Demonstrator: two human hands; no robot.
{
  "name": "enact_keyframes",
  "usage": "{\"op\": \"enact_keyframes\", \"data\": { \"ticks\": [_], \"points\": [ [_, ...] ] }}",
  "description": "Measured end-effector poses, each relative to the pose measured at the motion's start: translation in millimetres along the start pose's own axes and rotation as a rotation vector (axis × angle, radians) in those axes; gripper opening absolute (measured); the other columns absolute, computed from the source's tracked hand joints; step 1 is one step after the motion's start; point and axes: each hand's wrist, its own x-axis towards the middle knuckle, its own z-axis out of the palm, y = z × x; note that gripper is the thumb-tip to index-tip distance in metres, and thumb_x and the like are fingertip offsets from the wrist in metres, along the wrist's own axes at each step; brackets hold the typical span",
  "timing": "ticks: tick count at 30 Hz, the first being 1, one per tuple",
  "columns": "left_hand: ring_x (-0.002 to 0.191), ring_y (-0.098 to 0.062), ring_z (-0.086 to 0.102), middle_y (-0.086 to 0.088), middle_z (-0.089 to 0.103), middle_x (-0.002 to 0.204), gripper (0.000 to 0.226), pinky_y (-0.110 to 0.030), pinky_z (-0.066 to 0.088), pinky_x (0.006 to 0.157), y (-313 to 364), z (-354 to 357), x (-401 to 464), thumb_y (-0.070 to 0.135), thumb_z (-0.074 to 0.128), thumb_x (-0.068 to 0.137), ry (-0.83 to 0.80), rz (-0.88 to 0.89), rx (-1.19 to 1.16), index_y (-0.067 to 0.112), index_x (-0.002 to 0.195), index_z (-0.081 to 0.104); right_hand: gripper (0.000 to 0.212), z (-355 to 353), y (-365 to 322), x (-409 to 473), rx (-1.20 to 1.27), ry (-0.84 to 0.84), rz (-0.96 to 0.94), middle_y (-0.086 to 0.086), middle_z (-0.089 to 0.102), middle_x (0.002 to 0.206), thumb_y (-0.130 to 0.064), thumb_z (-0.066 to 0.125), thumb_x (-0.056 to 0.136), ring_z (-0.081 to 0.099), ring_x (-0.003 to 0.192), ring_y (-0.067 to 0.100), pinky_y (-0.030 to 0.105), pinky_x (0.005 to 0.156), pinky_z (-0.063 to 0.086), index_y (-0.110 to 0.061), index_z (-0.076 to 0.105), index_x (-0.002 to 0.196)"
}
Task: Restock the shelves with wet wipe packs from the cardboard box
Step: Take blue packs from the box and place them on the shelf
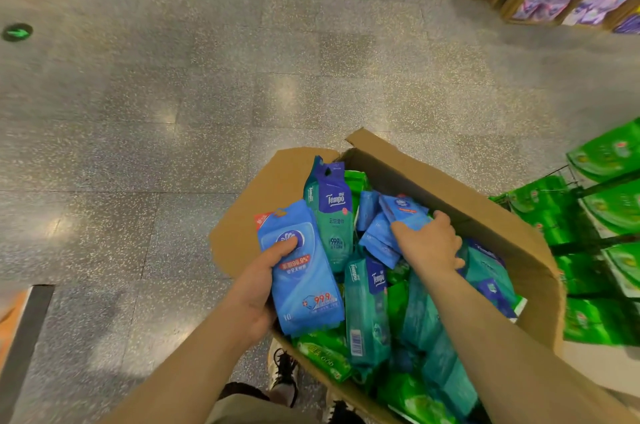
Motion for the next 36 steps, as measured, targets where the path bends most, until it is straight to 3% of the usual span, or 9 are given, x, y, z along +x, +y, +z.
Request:
{"op": "enact_keyframes", "data": {
  "ticks": [4,10,15,19,22,24,27,31,36],
  "points": [
    [0.098,-0.037,0.068,-0.017,0.073,0.112,0.036,-0.055,0.052,0.095,1,11,1,0.028,0.07,0.084,-0.009,0.005,0.004,0.015,0.118,0.07,0.083,-26,-4,-33,0.144,0.04,-0.134,0.011,0.044,0.15,-0.04,0.072,0.083,0.038,0.14,0.033,0.052,0.114,0.034,-0.015,0.036,0.154],
    [0.097,-0.029,0.072,-0.012,0.074,0.111,0.044,-0.044,0.056,0.084,-6,38,3,0.054,0.056,0.088,-0.112,0.004,-0.053,0.02,0.106,0.078,0.085,-36,-26,-129,0.311,-0.047,-0.506,-0.01,0.041,0.135,-0.036,0.068,0.077,0.036,0.126,0.001,0.011,0.107,0.024,-0.018,0.037,0.154],
    [0.121,-0.031,0.061,-0.015,0.061,0.134,0.084,-0.046,0.043,0.107,-6,37,8,0.071,0.065,0.075,-0.212,0.045,-0.195,0.014,0.136,0.058,0.085,-7,-13,-159,0.053,-0.026,-0.765,-0.003,0.042,0.129,-0.047,0.058,0.074,0.044,0.125,0.022,0.045,0.11,0.04,-0.016,0.039,0.151],
    [0.103,-0.033,0.067,-0.019,0.066,0.121,0.061,-0.046,0.055,0.092,-4,30,10,0.039,0.08,0.068,-0.225,0.02,-0.217,0.009,0.121,0.068,0.07,-6,-8,-154,-0.009,-0.032,-0.937,-0.003,0.047,0.123,-0.057,0.064,0.081,0.048,0.117,0.021,0.038,0.104,0.038,-0.024,0.052,0.142],
    [0.095,-0.033,0.07,-0.016,0.069,0.116,0.057,-0.047,0.057,0.084,-1,23,13,0.032,0.089,0.052,-0.2,0.072,-0.226,0.016,0.105,0.075,0.037,-10,-10,-111,0.377,-0.1,-0.615,-0.006,0.056,0.114,-0.039,0.068,0.09,0.056,0.109,0.017,0.03,0.097,0.046,-0.027,0.06,0.124],
    [0.086,-0.027,0.072,-0.009,0.074,0.104,0.016,-0.044,0.056,0.083,4,21,9,0.028,0.076,0.074,-0.174,0.111,-0.249,0.022,0.088,0.08,0.032,-5,-8,-64,0.455,-0.022,-0.269,0.003,0.063,0.112,-0.027,0.068,0.092,0.062,0.105,0.023,0.036,0.097,0.05,-0.019,0.061,0.122],
    [0.072,-0.019,0.073,-0.001,0.076,0.086,0.043,-0.043,0.053,0.083,7,17,8,0.016,0.05,0.096,-0.158,0.162,-0.238,0.03,0.069,0.08,0.051,18,-2,0,0.172,-0.047,-0.067,0.02,0.062,0.125,-0.03,0.066,0.091,0.058,0.12,0.038,0.04,0.102,0.044,0.002,0.057,0.13],
    [0.074,-0.023,0.073,-0.004,0.077,0.09,0.035,-0.042,0.055,0.076,11,9,8,0.016,0.052,0.091,-0.148,0.151,-0.185,0.028,0.076,0.081,0.104,60,-6,47,-0.35,-0.215,-0.056,0.035,0.036,0.151,-0.072,0.032,0.084,0.043,0.136,0.046,0.045,0.109,0.04,0.009,0.036,0.149],
    [0.077,-0.027,0.073,-0.008,0.076,0.094,0.024,-0.041,0.057,0.072,13,-1,4,0.018,0.058,0.082,-0.134,0.112,-0.175,0.024,0.08,0.081,0.099,67,-19,68,-0.466,-0.265,-0.017,0.033,0.015,0.161,-0.066,0.053,0.092,0.035,0.143,0.046,0.048,0.112,0.037,0.0,0.023,0.159]
  ]
}}
